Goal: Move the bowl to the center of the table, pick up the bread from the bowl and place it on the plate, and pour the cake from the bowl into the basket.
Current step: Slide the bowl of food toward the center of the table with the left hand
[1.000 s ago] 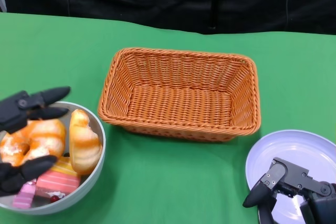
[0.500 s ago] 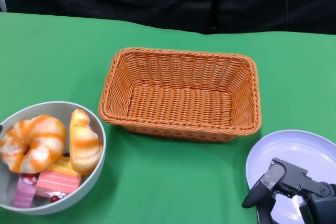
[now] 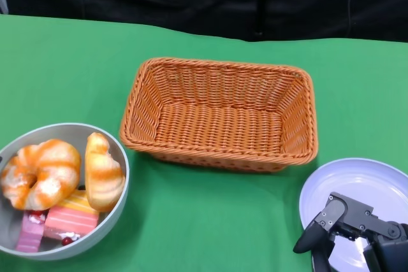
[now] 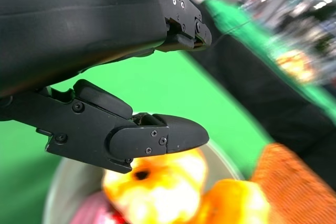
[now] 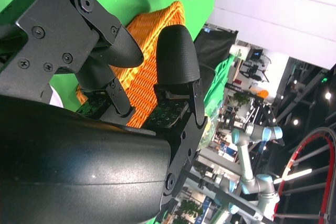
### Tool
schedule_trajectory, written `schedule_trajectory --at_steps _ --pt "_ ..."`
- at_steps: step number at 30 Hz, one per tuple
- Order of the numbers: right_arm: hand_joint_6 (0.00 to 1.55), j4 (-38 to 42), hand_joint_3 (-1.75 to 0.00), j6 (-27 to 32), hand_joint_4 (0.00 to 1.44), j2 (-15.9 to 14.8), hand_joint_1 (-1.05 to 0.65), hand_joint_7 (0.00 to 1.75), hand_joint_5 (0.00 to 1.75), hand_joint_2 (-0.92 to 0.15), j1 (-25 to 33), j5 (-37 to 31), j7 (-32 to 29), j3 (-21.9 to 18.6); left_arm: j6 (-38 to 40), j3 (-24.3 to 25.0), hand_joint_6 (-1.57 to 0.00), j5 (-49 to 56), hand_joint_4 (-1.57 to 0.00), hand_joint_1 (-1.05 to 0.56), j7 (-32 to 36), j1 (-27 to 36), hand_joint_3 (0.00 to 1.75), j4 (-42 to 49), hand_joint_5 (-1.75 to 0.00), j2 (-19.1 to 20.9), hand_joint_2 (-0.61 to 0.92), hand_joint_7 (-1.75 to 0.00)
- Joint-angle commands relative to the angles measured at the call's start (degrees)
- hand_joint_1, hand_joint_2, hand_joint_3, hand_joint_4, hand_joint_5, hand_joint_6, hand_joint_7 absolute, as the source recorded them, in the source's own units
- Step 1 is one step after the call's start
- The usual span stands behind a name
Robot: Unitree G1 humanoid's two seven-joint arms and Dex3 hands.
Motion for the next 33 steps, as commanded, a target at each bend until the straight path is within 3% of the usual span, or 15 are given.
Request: schedule_trajectory --at_steps 1,5,9,13,16,26,33 --pt "0.84 -1.0 -1.52 0.0 0.92 -0.3 -0.04 1.35 1.75 -0.28 0.5 0.1 -0.1 -0.2 7.5 -2.2 -0.15 0.3 0.00 -0.64 -2.5 -1.8 0.57 2.2 -0.30 2.3 0.92 -0.01" --pt "0.84 -1.2 -1.53 0.1 0.92 -0.3 -0.05 1.35 1.75 -0.28 0.8 0.3 -0.1 -0.1 16.8 -2.9 -0.10 -3.7 0.00 -0.60 -6.8 -3.7 0.61 2.5 -0.21 1.9 0.92 0.00" --pt "0.84 -1.3 -1.53 0.1 0.91 -0.3 -0.05 1.35 1.75 -0.28 0.8 0.3 -0.1 -0.1 19.4 -3.4 -0.09 -4.6 0.00 -0.60 -7.3 -3.8 0.62 1.8 -0.18 2.2 0.92 0.00" --pt "0.84 -1.7 -1.54 0.5 0.92 -0.4 -0.05 1.35 1.75 -0.28 0.9 0.2 0.0 -0.2 39.2 -3.9 -0.01 -11.5 0.00 -0.57 -15.3 -7.8 0.70 0.6 -0.05 2.4 0.92 0.00" --pt "0.84 -2.0 -1.55 0.9 0.93 -0.2 -0.04 1.35 1.75 -0.27 1.0 0.4 0.0 -0.1 48.2 -3.2 0.00 -15.8 0.00 -0.60 -18.9 -10.3 0.73 1.1 0.00 2.5 0.92 0.00" --pt "0.84 -2.8 -1.56 1.8 0.92 -0.2 -0.04 1.36 1.75 -0.25 1.3 0.2 0.0 0.2 58.3 -1.9 0.00 -24.4 0.00 -0.65 -22.3 -12.0 0.76 0.3 0.00 1.3 0.92 0.00" --pt "0.84 -2.7 -1.56 1.6 0.93 -0.2 -0.05 1.35 1.75 -0.26 1.1 0.0 -0.1 0.3 63.4 -4.2 0.00 -27.7 0.00 -0.65 -24.8 -12.6 0.79 -1.9 0.00 1.3 0.92 0.00"
